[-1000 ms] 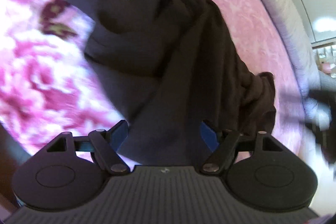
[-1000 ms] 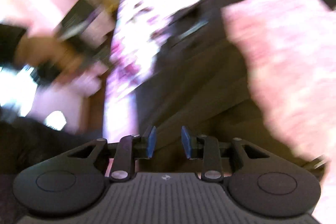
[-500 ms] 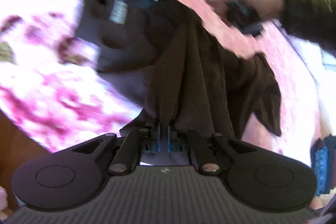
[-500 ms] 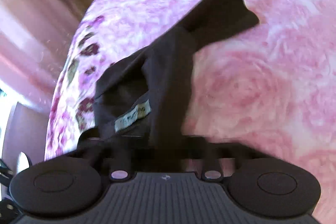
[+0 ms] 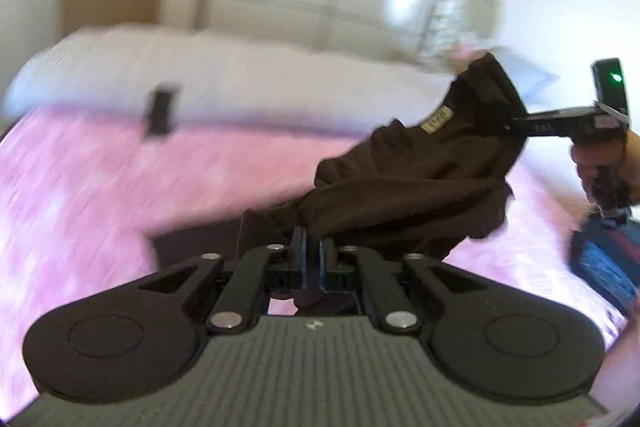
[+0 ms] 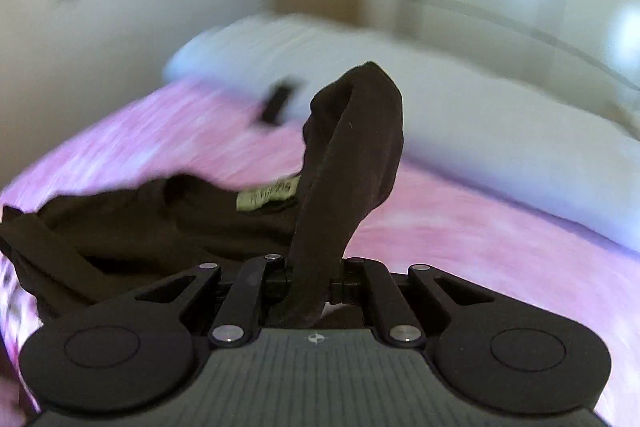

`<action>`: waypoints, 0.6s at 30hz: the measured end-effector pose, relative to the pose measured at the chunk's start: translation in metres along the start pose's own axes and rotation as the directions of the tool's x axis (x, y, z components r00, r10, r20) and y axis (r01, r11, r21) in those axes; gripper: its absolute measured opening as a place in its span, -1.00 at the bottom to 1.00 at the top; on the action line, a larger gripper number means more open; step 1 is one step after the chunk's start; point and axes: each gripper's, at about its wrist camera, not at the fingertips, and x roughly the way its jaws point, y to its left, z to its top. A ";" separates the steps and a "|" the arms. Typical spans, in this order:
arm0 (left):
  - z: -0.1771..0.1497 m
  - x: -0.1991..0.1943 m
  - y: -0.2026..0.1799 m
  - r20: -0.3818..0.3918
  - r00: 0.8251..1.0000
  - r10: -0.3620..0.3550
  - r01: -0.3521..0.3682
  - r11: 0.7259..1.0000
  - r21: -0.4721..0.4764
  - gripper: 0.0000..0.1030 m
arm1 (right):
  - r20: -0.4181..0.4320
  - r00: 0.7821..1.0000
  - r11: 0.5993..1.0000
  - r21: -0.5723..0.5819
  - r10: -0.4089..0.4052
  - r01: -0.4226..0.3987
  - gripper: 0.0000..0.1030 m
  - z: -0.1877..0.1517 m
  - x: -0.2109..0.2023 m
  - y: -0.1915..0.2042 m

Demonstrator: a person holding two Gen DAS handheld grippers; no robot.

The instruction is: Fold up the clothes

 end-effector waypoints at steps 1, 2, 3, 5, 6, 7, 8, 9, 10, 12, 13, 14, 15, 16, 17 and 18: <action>0.011 0.000 -0.007 0.015 0.999 -0.041 0.040 0.999 0.035 -0.94 | 0.034 0.998 0.998 0.033 -0.060 0.059 -0.89 -0.004 -0.029 -0.003; 0.022 -0.001 -0.013 0.030 0.996 -0.079 0.077 0.995 0.068 -0.94 | 0.065 0.991 0.991 0.067 -0.120 0.116 -0.89 -0.008 -0.059 -0.005; 0.031 -0.008 -0.018 0.046 0.993 -0.109 0.104 0.990 0.097 -0.94 | 0.091 0.980 0.981 0.104 -0.175 0.166 -0.89 -0.012 -0.086 -0.004; 0.053 -0.028 -0.025 0.087 0.983 -0.161 0.147 0.979 0.144 -0.94 | 0.134 0.954 0.955 0.172 -0.267 0.243 -0.88 -0.019 -0.134 0.006; 0.064 -0.039 -0.028 0.109 0.977 -0.184 0.165 0.972 0.165 -0.94 | 0.158 0.940 0.942 0.198 -0.303 0.270 -0.88 -0.019 -0.156 0.012; 0.076 -0.050 -0.031 0.132 0.969 -0.207 0.181 0.966 0.187 -0.94 | 0.180 0.924 0.928 0.225 -0.338 0.296 -0.88 -0.019 -0.178 0.018; 0.088 -0.061 -0.032 0.156 0.961 -0.229 0.194 0.959 0.209 -0.94 | 0.209 0.906 0.917 0.244 -0.369 0.317 -0.88 -0.017 -0.199 0.023; 0.103 -0.072 -0.030 0.186 0.952 -0.243 0.198 0.953 0.231 -0.94 | 0.243 0.886 0.908 0.255 -0.394 0.334 -0.88 -0.012 -0.219 0.028; 0.118 -0.083 -0.028 0.217 0.942 -0.257 0.200 0.946 0.253 -0.94 | 0.277 0.866 0.900 0.264 -0.416 0.347 -0.89 -0.007 -0.238 0.033; 0.150 -0.103 -0.033 0.284 0.917 -0.279 0.194 0.936 0.293 -0.94 | 0.349 0.823 0.889 0.272 -0.447 0.368 -0.89 0.008 -0.269 0.037; 0.163 -0.108 -0.036 0.306 0.908 -0.286 0.192 0.933 0.304 -0.93 | 0.381 0.804 0.886 0.273 -0.457 0.374 -0.89 0.016 -0.281 0.036; 0.176 -0.112 -0.039 0.327 0.898 -0.293 0.189 0.930 0.315 -0.93 | 0.409 0.787 0.885 0.272 -0.462 0.378 -0.89 0.023 -0.288 0.031; 0.186 -0.112 -0.042 0.341 0.892 -0.295 0.183 0.929 0.322 -0.93 | 0.436 0.770 0.884 0.271 -0.466 0.381 -0.89 0.030 -0.295 0.026; 0.192 -0.100 -0.042 0.339 0.897 -0.283 0.173 0.932 0.319 -0.93 | 0.455 0.758 0.884 0.266 -0.467 0.385 -0.89 0.035 -0.296 0.020; 0.197 -0.087 -0.042 0.337 0.902 -0.271 0.163 0.935 0.316 -0.93 | 0.465 0.753 0.884 0.259 -0.466 0.388 -0.89 0.039 -0.290 0.012; 0.203 -0.075 -0.043 0.335 0.906 -0.259 0.153 0.938 0.313 -0.92 | 0.463 0.756 0.886 0.251 -0.463 0.389 -0.88 0.042 -0.277 0.003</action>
